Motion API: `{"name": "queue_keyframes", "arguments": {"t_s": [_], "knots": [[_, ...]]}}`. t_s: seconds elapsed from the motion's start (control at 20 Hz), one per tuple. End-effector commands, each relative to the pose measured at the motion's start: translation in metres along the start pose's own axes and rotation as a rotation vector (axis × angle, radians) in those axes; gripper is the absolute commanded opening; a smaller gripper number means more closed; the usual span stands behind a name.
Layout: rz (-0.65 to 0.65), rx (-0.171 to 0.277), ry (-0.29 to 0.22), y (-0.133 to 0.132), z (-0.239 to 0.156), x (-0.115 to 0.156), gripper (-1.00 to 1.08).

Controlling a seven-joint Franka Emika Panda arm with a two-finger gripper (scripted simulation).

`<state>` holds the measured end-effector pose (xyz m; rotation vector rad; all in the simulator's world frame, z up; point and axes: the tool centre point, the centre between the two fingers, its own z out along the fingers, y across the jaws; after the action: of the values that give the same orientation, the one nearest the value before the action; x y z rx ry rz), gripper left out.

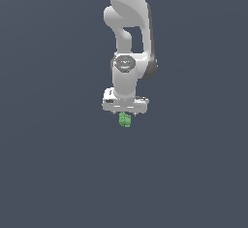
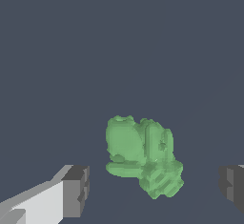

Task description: Pick up the object and move it to a goal position.

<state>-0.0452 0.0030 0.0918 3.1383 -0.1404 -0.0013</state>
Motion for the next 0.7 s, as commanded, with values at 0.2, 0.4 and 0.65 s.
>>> {"name": "queue_keyframes", "arguments": {"t_s": [0.2, 0.4, 0.65], "knots": [[0.001, 0.000, 0.000, 0.000, 0.004, -0.001, 1.00], [0.002, 0.000, 0.000, 0.000, 0.018, -0.002, 1.00], [0.003, 0.000, 0.001, 0.000, 0.042, -0.003, 1.00]]}}
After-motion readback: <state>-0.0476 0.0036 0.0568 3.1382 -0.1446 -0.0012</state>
